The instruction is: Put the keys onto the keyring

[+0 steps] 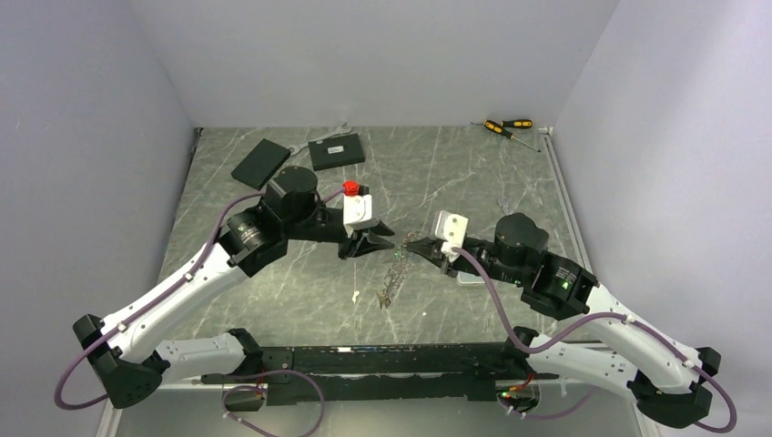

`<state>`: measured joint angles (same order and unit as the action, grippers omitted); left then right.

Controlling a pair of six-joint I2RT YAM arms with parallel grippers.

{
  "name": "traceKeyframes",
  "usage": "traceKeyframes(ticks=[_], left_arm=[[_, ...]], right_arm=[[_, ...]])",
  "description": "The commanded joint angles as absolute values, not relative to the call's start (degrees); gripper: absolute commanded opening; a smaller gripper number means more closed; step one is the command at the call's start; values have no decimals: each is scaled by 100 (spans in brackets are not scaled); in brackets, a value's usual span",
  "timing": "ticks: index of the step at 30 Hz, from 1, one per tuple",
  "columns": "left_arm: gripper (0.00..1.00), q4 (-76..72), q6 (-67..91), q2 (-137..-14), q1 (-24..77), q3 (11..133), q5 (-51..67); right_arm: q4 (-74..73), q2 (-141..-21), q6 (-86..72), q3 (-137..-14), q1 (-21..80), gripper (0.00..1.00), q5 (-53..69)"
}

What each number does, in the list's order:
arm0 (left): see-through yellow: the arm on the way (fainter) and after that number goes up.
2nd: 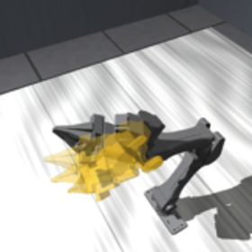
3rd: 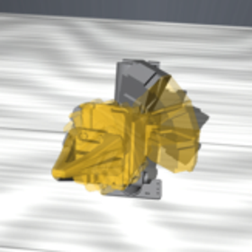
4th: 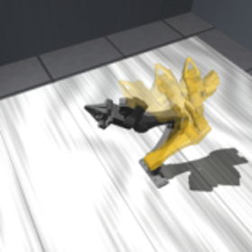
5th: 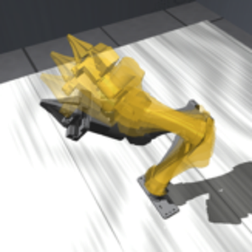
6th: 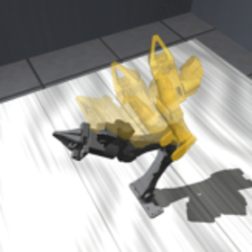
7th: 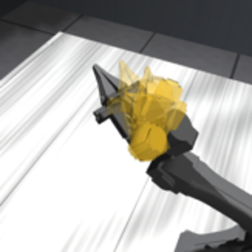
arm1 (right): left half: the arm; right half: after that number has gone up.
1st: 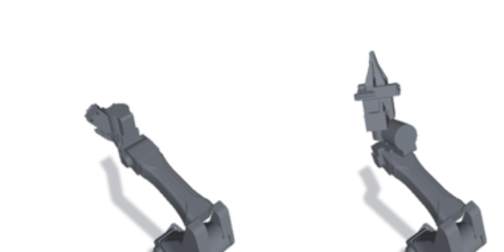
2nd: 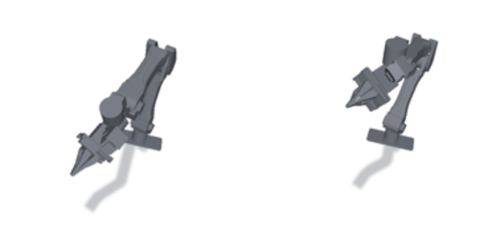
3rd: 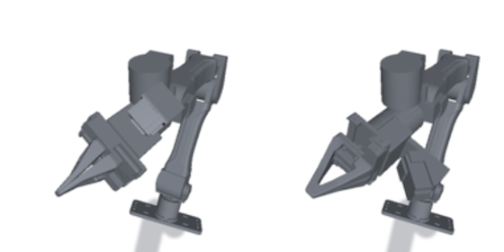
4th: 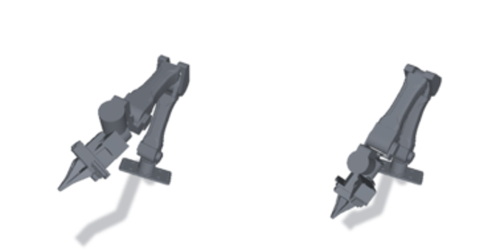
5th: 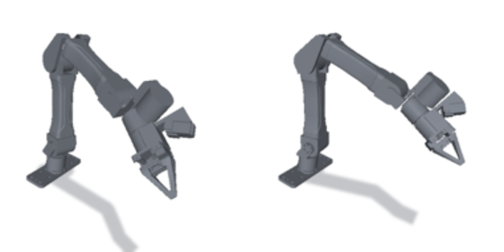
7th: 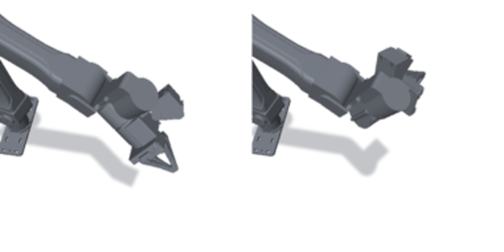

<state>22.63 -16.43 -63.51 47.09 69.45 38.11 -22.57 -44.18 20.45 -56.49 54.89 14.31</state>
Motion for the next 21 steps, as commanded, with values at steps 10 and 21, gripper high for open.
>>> traceKeyframes(ticks=[10,21], left_arm=[[27,1469,-1292,-6456,4713,6672,4306],[0,1464,-1283,-6456,4719,6657,4324]], right_arm=[[-1504,-4289,1978,-5686,5493,0,1602],[-1245,-4234,1885,-5592,5493,0,1520]])
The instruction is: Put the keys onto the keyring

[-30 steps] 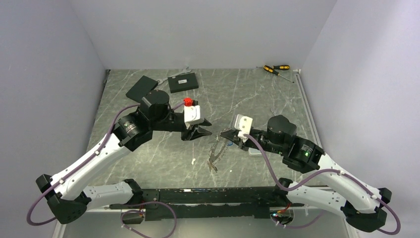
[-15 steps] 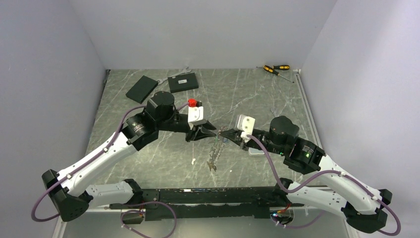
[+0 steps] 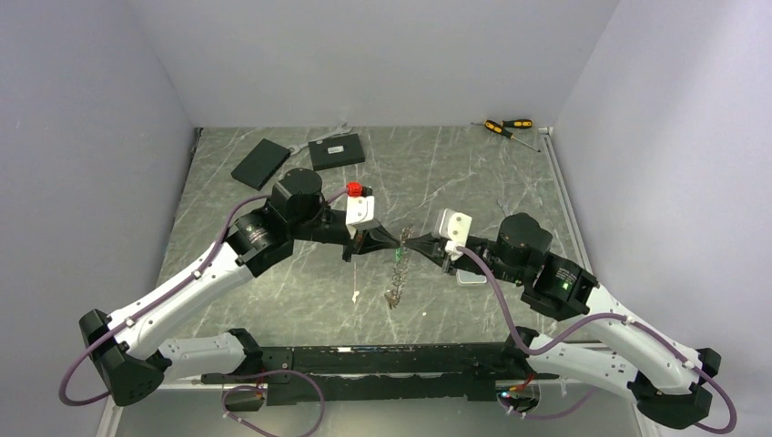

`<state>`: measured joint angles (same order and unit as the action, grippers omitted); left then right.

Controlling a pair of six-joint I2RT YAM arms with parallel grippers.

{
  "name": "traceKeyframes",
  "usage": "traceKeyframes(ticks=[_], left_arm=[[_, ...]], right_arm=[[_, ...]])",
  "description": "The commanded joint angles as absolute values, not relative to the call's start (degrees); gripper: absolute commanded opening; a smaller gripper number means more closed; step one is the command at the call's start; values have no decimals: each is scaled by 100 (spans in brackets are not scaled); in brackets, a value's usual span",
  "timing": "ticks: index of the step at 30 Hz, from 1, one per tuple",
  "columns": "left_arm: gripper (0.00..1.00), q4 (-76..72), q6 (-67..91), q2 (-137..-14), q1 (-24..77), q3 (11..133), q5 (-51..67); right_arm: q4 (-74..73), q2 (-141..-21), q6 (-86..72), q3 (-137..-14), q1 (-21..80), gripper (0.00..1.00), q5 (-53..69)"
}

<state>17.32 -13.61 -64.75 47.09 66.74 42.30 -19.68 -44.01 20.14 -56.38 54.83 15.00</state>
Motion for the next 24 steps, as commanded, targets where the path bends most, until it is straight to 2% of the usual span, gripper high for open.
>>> traceKeyframes(ticks=[1,24], left_arm=[[0,1460,-1269,-6452,4720,6654,4324],[0,1176,-1104,-6311,4720,6522,4259]], right_arm=[[-1144,-4210,1834,-5553,5493,0,1478],[1212,-3876,405,-4434,5491,0,273]])
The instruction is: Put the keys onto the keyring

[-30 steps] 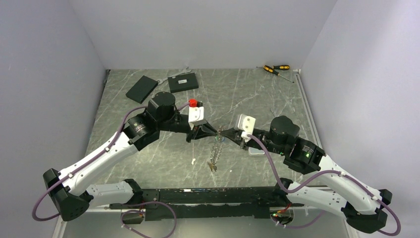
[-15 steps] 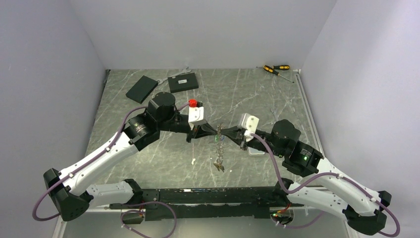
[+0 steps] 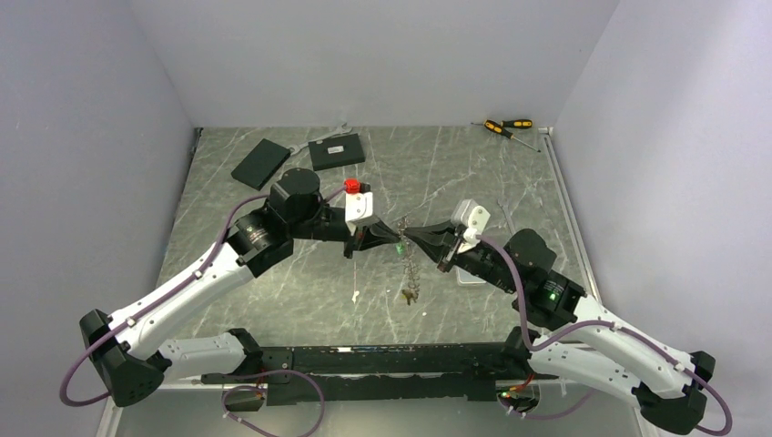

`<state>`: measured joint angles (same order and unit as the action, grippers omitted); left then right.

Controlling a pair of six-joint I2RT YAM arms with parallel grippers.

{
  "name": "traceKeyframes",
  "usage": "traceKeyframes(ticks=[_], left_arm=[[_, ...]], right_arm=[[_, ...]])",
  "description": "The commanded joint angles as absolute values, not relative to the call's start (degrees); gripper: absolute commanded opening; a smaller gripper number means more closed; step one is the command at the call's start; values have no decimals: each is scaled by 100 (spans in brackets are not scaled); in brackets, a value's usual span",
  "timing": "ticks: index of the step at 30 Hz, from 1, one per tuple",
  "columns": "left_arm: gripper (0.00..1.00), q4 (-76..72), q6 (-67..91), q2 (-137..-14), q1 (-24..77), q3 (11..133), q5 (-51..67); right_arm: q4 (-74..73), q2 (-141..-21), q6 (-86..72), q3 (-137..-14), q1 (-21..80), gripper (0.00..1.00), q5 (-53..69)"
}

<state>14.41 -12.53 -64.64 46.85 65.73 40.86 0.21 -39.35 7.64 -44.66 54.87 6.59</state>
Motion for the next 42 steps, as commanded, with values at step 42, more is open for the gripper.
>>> traceKeyframes(ticks=[42], left_arm=[[0,1295,-1181,-6363,4719,6723,3321]], right_arm=[[1181,-3964,-163,-4166,5493,0,135]])
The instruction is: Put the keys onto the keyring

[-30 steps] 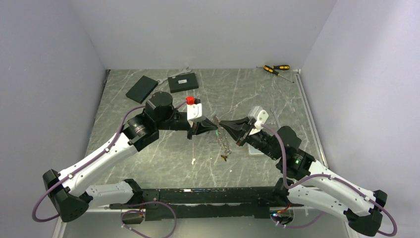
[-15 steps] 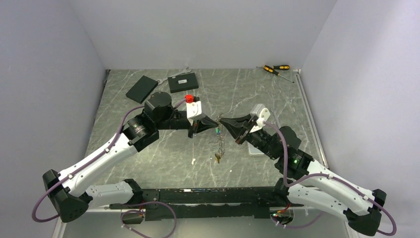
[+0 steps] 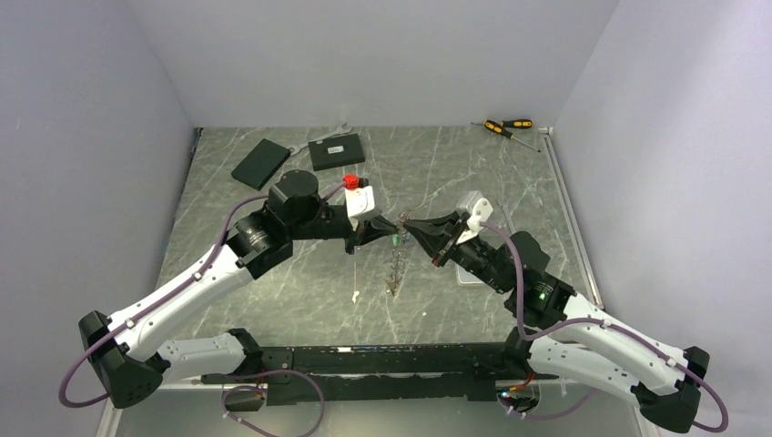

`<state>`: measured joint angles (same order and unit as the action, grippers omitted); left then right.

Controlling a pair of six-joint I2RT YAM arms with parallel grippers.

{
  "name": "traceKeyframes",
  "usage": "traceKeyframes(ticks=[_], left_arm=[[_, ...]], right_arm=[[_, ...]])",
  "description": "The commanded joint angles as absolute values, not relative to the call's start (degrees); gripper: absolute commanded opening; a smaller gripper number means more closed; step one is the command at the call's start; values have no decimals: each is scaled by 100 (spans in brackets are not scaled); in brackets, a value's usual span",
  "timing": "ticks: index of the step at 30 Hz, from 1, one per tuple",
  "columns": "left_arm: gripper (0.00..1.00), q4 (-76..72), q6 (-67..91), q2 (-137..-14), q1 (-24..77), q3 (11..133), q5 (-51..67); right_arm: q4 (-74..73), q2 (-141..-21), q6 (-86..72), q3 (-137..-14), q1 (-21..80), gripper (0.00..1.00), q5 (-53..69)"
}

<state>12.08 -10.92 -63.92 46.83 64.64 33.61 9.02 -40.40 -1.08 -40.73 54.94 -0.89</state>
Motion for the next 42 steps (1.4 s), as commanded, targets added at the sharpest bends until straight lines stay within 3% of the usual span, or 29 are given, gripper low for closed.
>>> traceKeyframes(ticks=[1,10,21,42], left_arm=[[0,1262,-1147,-6390,4720,6727,3357],[0,810,-831,-6504,4715,6638,3602],[0,1315,-1220,-6372,4715,6774,3270],[0,1316,-956,-6369,4720,6682,3185]], right_arm=[[1228,-3957,-179,-4147,5493,0,122],[1472,-4218,-246,-4267,5493,0,302],[1264,-4272,-245,-4258,5493,0,283],[1288,-4174,-152,-4343,5493,0,-435]])
